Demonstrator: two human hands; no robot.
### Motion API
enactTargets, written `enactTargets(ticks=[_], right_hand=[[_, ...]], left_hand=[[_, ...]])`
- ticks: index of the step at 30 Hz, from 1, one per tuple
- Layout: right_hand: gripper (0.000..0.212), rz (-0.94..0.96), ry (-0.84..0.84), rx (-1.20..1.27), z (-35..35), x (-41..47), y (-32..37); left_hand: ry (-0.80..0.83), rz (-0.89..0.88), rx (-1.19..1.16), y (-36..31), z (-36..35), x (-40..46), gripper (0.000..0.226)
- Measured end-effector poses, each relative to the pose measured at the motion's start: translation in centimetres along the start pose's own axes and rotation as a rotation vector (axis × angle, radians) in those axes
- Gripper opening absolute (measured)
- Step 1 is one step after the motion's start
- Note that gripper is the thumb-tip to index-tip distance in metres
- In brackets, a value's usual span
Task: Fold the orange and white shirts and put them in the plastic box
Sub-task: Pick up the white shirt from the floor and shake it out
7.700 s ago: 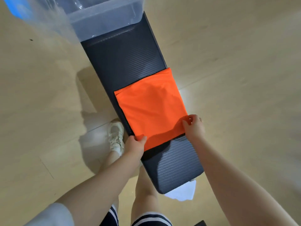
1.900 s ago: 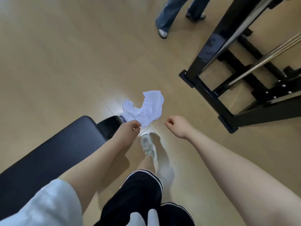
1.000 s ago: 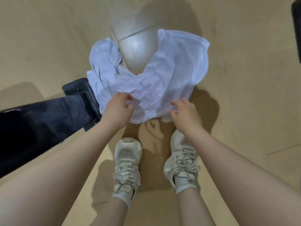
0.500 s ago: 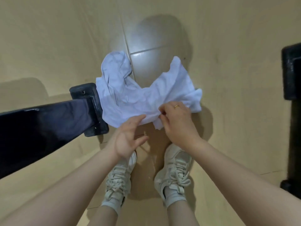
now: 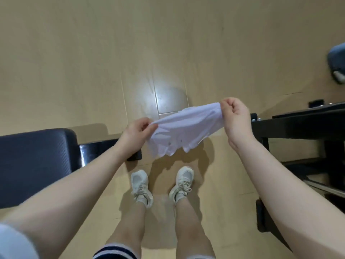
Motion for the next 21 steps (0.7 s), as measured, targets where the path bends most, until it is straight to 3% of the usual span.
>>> enactTargets(ticks=[6, 10, 14, 16, 19, 21], right_hand=[[0.024, 0.039, 0.014, -0.046, 4.5, -9.0, 9.5], [0.012, 0.093, 0.189, 0.081, 3.3, -16.7, 12.5], [0.006, 0.159, 0.338, 0.114, 0.3, -22.5, 13.7], [0.017, 0.169, 0.381, 0.091, -1.6, -24.1, 14.1], [0.011, 0.155, 0.314, 0.065, -3.8, -25.9, 14.8], [0.023, 0.156, 0.276, 0.094, -4.5, -26.8, 15.3]], left_hand=[[-0.131, -0.194, -0.226, -17.3, 8.0, -6.5, 0.025], [-0.078, -0.266, -0.275, -24.6, 10.4, -9.8, 0.025], [-0.071, -0.324, -0.251, -28.5, 12.4, -12.1, 0.017], [-0.076, -0.335, -0.307, -29.4, 13.6, -13.0, 0.014], [-0.129, -0.301, -0.448, -29.6, 15.9, -14.3, 0.014], [-0.165, -0.301, -0.512, -29.5, 17.4, -15.2, 0.014]])
Point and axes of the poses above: each hand's wrist, its own x-axis towards the middle knuckle, its own z-axis out of the back of the hand, y = z × x, the point moved 5 cm from there along x, towards the middle knuckle, and after that the axes turned 11 degrees about -z, right-handed, at the moved point
